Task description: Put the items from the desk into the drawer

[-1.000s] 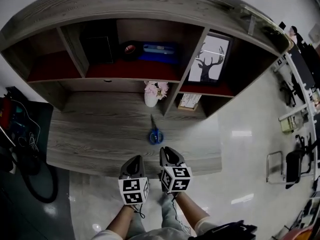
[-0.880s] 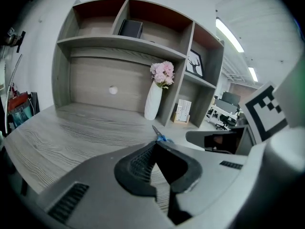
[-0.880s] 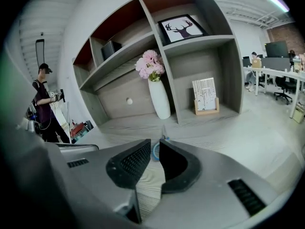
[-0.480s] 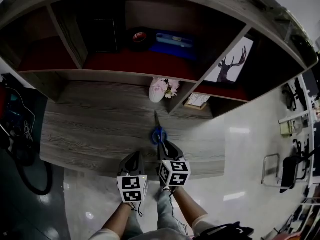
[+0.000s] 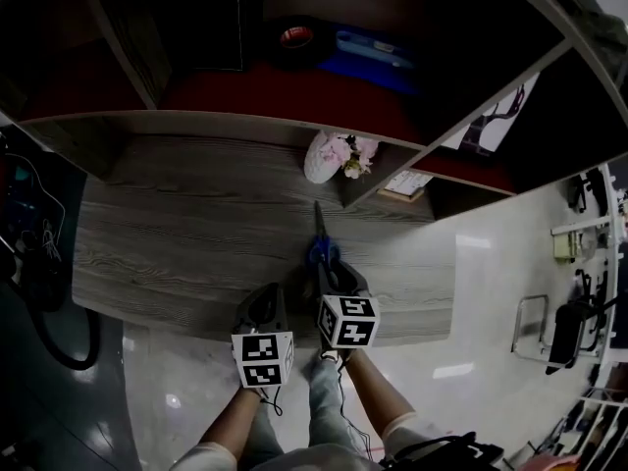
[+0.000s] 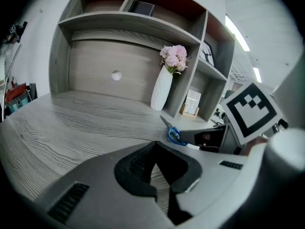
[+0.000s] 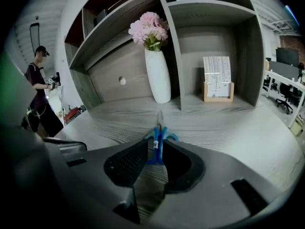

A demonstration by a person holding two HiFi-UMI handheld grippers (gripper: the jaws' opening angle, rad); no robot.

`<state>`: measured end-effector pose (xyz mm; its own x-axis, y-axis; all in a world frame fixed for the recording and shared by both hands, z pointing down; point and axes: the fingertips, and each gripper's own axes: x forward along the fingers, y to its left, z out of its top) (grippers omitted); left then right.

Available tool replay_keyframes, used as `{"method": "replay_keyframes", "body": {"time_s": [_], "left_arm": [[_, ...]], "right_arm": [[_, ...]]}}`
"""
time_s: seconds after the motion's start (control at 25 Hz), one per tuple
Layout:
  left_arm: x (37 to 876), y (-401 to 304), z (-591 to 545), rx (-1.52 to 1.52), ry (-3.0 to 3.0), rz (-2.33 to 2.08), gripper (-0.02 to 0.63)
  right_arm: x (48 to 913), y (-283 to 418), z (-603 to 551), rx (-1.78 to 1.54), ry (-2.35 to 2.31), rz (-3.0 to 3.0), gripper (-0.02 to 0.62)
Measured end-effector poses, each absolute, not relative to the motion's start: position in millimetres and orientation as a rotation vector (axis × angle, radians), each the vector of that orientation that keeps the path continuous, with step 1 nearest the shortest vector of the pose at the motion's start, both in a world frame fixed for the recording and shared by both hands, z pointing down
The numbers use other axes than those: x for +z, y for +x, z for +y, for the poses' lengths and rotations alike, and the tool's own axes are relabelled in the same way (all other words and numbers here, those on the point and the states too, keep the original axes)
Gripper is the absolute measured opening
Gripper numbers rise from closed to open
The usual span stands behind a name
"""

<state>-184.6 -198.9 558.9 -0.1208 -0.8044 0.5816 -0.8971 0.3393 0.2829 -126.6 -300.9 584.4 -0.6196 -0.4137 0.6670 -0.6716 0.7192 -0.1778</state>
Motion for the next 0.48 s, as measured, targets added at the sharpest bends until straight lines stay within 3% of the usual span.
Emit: {"method": "replay_keyframes", "body": {"time_s": [0.48], "left_arm": [[576.0,-184.3,-197.9,0.173,1.458,-1.92,-0.002]], "right_arm": [[597.7,-129.9,-305.5,0.521,0.822,-2.261,0.092]]}}
